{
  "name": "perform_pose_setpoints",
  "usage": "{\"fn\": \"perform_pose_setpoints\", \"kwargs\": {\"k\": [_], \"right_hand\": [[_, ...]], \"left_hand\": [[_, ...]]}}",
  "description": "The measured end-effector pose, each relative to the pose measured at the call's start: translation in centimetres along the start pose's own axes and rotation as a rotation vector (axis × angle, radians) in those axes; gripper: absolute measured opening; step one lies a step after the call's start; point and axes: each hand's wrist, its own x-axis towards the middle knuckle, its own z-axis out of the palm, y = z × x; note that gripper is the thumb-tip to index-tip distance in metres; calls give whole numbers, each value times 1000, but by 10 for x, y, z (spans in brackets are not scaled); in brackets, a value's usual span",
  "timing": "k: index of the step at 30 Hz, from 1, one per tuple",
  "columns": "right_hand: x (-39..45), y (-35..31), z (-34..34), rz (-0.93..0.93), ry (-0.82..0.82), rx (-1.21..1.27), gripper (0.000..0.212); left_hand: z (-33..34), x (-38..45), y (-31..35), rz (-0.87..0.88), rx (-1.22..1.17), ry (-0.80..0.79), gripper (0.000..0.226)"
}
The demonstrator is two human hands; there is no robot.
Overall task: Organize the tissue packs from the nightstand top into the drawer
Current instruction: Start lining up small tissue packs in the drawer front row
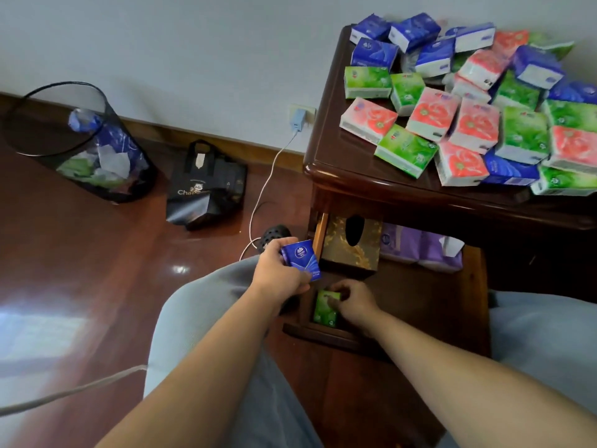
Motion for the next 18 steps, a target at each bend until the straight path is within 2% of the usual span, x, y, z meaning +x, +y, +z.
{"fn": "perform_pose_setpoints", "kwargs": {"k": [5, 10, 15, 18], "right_hand": [[6, -6, 4, 2, 3, -124, 32], [5, -8, -2, -53, -50, -182, 26], [-8, -24, -38, 3, -158, 3, 30], [-28, -41, -67, 11, -216, 324, 28]], "left_hand": [[-2, 1, 0, -20, -27, -26, 72], [-2, -2, 1, -16, -25, -15, 59], [7, -9, 5, -9, -39, -49, 26], [15, -13, 6, 11, -13, -69, 12]]}}
